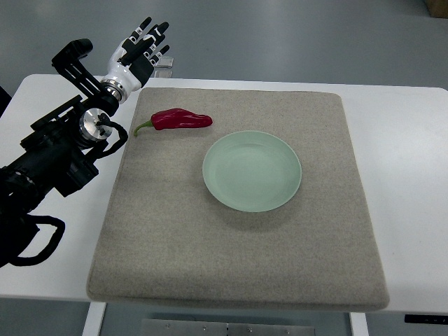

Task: Place red pepper on plate with left hand
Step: 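Reach the left hand down over the red pepper's body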

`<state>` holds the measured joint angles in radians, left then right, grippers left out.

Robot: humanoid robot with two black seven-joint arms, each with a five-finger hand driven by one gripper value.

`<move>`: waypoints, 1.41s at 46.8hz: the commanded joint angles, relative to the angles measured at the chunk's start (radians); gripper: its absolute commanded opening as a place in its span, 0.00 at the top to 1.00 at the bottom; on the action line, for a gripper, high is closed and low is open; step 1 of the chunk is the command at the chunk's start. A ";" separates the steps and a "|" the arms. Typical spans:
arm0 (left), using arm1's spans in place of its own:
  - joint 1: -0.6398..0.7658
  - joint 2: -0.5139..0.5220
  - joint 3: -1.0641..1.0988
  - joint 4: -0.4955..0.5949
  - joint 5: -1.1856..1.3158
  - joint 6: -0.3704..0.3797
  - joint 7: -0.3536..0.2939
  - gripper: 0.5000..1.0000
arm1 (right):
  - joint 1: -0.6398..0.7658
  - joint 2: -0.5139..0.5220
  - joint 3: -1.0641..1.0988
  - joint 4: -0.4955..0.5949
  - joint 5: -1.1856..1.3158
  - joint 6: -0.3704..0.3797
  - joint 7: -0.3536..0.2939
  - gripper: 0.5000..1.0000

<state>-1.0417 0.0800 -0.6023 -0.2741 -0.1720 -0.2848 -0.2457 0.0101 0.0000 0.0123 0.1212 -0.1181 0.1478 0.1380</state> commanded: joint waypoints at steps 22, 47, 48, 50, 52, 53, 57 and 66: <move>-0.050 0.003 0.168 0.004 0.445 0.024 0.010 0.06 | 0.001 0.000 0.000 0.000 0.000 0.000 0.000 0.14; -0.096 0.070 0.240 -0.042 1.039 0.022 0.010 0.06 | -0.001 0.000 0.000 0.000 0.000 0.000 0.000 0.14; -0.096 0.083 0.240 -0.059 1.049 0.022 0.008 0.06 | -0.001 0.000 0.000 0.000 0.000 0.001 0.000 0.14; -0.100 0.106 0.243 -0.088 1.063 0.021 0.009 0.06 | 0.001 0.000 0.000 0.000 0.000 0.001 0.000 0.14; -0.107 0.124 0.257 -0.108 1.079 0.021 0.010 0.06 | 0.001 0.000 0.000 0.000 0.000 0.000 0.000 0.14; -0.110 0.129 0.272 -0.115 1.086 0.021 0.010 0.06 | -0.001 0.000 0.000 0.000 0.000 0.000 0.000 0.14; -0.129 0.136 0.334 -0.143 1.120 0.021 0.008 0.06 | 0.001 0.000 0.000 0.000 0.000 0.000 0.000 0.14; -0.139 0.173 0.371 -0.218 1.243 0.019 0.008 0.06 | 0.001 0.000 0.000 0.000 0.000 0.000 0.000 0.14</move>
<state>-1.1797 0.2408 -0.2327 -0.4742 1.0221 -0.2656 -0.2378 0.0095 0.0000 0.0123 0.1212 -0.1181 0.1474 0.1382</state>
